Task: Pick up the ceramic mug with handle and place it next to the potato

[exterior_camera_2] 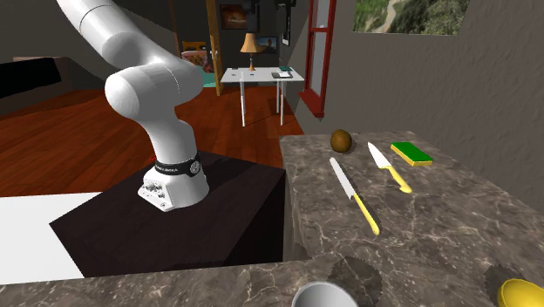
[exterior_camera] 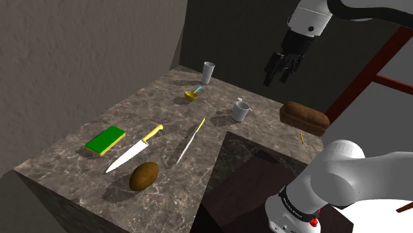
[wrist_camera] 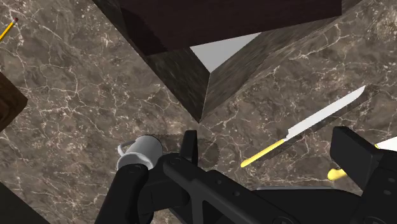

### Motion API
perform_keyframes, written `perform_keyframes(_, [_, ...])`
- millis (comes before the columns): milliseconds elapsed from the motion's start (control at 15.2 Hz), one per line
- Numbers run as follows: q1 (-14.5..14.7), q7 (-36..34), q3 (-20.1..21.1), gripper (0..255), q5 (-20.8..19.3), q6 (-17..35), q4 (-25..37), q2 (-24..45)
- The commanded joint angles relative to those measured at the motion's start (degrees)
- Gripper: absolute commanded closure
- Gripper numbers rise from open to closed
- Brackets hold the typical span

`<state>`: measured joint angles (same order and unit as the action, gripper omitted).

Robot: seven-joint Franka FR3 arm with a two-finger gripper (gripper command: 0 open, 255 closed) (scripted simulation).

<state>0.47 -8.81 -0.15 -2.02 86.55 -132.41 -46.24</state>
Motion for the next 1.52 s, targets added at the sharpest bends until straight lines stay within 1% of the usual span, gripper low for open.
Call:
perform_keyframes(0, [0.0,0.0,0.0,0,0.0,0.0,0.0,0.0])
perform_keyframes(396, [-1.6,3.01,-3.7,0,-2.83,10.71,-5.22,5.32])
perform_keyframes(726, [-2.91,5.35,-6.86,0,-4.8,19.81,-7.52,11.9])
perform_keyframes(1056, [-4.05,7.73,-9.99,0,-6.06,28.75,-7.86,20.23])
perform_keyframes(1452, [-5.0,11.02,-13.57,0,-5.98,38.62,-5.65,32.01])
